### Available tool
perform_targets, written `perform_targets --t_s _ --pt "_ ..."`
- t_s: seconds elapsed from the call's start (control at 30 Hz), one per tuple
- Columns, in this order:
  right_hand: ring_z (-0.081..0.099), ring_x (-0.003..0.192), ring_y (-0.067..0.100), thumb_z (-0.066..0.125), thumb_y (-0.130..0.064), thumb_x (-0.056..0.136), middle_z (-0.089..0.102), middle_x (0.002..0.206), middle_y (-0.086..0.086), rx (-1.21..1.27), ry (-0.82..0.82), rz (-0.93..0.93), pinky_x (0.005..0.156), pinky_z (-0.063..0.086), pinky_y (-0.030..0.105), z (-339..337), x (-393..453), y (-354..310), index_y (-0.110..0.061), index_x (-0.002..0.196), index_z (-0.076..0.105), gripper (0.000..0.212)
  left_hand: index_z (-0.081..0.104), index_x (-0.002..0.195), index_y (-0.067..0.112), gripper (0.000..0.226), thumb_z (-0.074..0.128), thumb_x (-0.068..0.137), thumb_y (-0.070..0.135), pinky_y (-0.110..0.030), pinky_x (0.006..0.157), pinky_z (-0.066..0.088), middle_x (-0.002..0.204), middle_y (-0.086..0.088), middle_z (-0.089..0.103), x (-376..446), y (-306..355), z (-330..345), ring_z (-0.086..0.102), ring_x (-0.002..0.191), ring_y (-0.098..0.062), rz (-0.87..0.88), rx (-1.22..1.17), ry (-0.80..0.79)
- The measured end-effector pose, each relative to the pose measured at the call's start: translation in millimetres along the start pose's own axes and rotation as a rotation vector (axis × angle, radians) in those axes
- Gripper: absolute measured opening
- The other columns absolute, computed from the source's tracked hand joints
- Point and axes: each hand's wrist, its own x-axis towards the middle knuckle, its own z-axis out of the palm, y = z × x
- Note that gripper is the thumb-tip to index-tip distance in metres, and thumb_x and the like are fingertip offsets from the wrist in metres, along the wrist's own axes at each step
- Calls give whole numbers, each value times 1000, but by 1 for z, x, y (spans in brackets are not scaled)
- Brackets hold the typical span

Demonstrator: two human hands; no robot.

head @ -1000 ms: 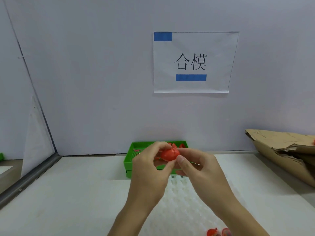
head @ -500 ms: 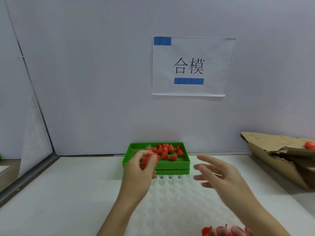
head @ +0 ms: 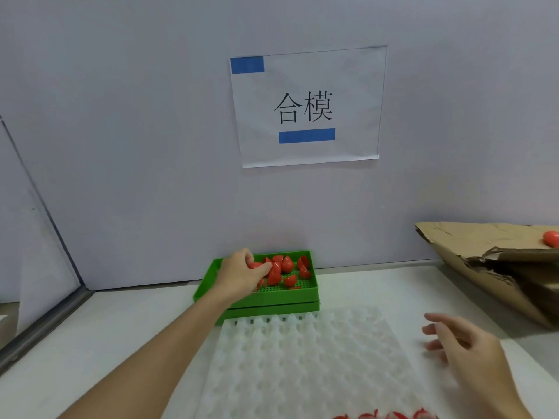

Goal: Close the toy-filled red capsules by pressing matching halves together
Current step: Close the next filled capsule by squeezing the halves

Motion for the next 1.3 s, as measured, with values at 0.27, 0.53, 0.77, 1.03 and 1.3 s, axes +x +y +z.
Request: perform_targets --t_s 0.27,0.53,0.77,1.03,1.3 --pt "70 68 22 55 -7 99 74 81 -1 9 10 14 51 53 33 3 8 4 -24 82 74 30 49 64 16 44 58 98 43 -32 62 40 57 4 48 34 7 13 47 56 -15 -22 -16 -57" --pt "70 65 14 58 -8 96 74 75 -12 -31 18 -4 60 55 31 6 6 1 -30 78 74 32 50 83 11 31 52 102 35 -25 50 49 74 -7 55 49 25 8 58 60 -18 -291 -375 -52" --pt "70 67 17 58 -9 97 74 78 -9 -50 17 -25 67 58 40 7 4 -1 -30 79 73 32 57 121 -4 29 63 96 9 -14 35 43 100 -17 56 49 34 8 55 61 -13 -489 -758 -102" --pt "70 64 16 59 -8 95 74 75 -10 -56 10 -39 63 52 31 8 3 -1 -30 78 73 32 68 90 15 14 71 88 1 -13 60 43 94 0 66 39 20 17 57 76 -6 27 -66 74" --pt "70 66 18 59 -8 96 74 77 -9 -85 5 -61 63 52 32 10 3 -1 -32 78 73 32 67 121 9 26 56 100 21 -33 99 47 119 -6 67 38 14 12 59 112 -21 335 301 -28"
